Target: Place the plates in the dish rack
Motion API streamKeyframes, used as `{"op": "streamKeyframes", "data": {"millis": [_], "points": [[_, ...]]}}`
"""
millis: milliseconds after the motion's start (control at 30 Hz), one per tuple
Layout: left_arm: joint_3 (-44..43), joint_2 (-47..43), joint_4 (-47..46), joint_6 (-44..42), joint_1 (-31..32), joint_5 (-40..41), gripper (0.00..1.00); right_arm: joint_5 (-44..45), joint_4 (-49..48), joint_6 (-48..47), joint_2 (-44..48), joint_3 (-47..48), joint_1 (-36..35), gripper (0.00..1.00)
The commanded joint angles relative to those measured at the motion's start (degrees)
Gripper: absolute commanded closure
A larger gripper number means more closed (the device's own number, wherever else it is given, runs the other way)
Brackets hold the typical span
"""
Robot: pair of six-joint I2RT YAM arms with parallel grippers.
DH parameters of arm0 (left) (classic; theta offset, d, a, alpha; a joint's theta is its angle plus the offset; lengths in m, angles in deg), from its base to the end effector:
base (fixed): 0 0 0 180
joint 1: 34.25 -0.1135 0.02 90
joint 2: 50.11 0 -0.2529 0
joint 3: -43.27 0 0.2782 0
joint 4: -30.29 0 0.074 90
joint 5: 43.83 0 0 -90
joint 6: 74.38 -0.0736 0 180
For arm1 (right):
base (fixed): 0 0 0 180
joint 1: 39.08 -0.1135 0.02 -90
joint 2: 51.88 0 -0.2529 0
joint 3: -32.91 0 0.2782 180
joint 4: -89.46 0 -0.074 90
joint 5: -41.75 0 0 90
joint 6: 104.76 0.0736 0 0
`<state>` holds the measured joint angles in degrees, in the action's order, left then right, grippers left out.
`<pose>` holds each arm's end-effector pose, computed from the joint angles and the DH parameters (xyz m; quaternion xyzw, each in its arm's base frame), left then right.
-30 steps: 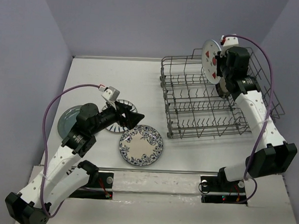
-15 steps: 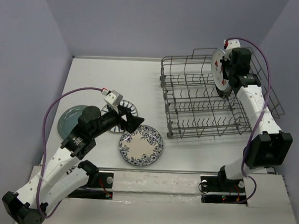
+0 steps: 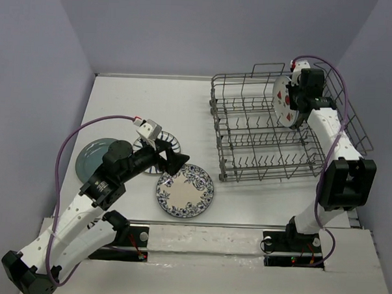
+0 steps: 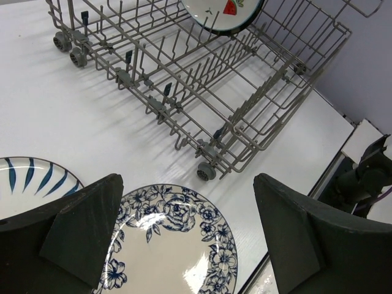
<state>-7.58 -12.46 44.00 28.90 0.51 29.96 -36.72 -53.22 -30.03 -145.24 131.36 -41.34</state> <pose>0.1816 -0.1510 0.3302 0.2285 0.6723 -0.3752 0.5958 0.4358 0.0025 0.3127 -0.0848 0.8684 -0.1418 0.4676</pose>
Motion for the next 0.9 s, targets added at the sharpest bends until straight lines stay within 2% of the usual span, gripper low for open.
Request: {"op": "streamKeyframes", "data": {"millis": [0,300,367,433,500,533,667,867], "points": [[-2.8,-0.6,0.1,-1.3,0.6,1.2,0.01,-2.1,-9.1,0.9,0.8,0.5,0.9,0.93],[-2.7,1.6,0.5,-0.5,0.7,2.5,0.01,-3.0,-11.9,3.4,0.0,-3.7,0.9,0.93],[-2.7,2.3,0.5,-0.3,0.7,2.8,0.01,-2.3,-12.3,3.8,-0.3,-3.9,0.9,0.89],[-2.7,3.4,0.9,0.3,0.7,2.8,0.01,-1.3,-12.2,4.5,-0.9,-3.6,0.9,0.79],[-2.7,4.9,1.2,0.5,0.7,2.9,0.01,-1.0,-12.2,5.5,-0.8,-3.5,0.9,0.74],[-2.7,5.4,1.6,0.9,0.7,2.9,0.01,-1.0,-12.2,6.3,-0.5,-3.6,0.9,0.67],[-2.9,8.0,2.3,2.2,0.7,2.8,0.01,0.0,-12.2,8.6,1.7,-3.0,0.9,0.48],[-3.4,12.4,4.5,5.4,0.7,1.4,0.01,0.1,-11.2,12.2,5.3,-2.1,0.9,0.36]]}}
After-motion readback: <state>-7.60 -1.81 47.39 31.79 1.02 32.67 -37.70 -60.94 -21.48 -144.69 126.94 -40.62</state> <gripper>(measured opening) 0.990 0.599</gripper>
